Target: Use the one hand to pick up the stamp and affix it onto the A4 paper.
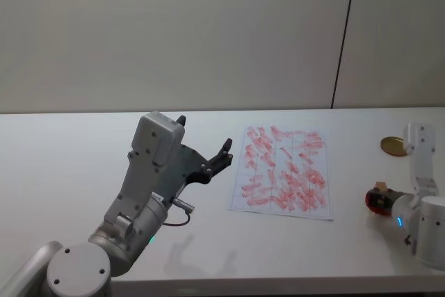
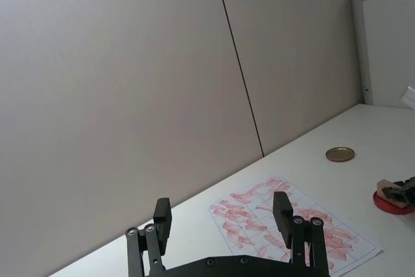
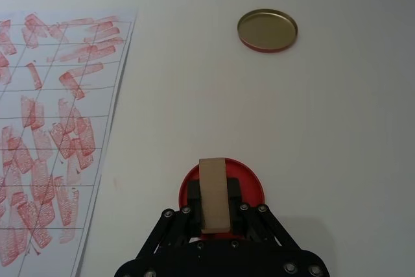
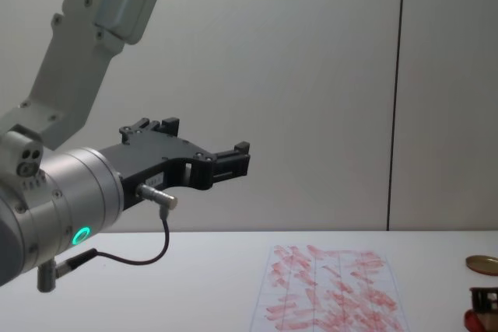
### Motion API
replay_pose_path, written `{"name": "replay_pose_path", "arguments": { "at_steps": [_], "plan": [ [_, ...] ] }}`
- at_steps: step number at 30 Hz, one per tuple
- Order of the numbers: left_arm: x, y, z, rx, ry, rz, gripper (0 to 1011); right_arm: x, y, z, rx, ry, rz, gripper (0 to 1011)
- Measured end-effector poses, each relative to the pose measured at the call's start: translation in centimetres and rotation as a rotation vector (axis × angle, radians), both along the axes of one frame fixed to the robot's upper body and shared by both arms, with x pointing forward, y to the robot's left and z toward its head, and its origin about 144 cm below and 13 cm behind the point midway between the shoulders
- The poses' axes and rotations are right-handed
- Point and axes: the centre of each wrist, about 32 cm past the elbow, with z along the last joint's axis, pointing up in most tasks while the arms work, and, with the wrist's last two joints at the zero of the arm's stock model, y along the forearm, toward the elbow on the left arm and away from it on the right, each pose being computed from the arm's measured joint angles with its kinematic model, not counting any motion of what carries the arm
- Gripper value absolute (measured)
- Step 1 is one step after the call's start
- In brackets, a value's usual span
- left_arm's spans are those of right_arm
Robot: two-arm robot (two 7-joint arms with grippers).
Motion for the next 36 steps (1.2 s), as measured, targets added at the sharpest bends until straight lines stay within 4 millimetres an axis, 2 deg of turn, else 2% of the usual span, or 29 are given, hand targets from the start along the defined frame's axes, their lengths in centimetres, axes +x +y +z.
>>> {"name": "replay_pose_path", "arguments": {
  "at_steps": [26,30,36],
  "plan": [
    [0.0,0.0,0.0,0.0,0.0,0.0,993,0.4,-0.5,-0.3,0.079,0.032,-0.069,217],
    [0.0,0.0,0.0,0.0,0.0,0.0,993,0.3,-0.5,0.1,0.082,0.011,-0.07,217],
    [0.0,0.0,0.0,0.0,0.0,0.0,993,0.2,-0.3,1.8,0.077,-0.053,-0.06,217]
  ]
}}
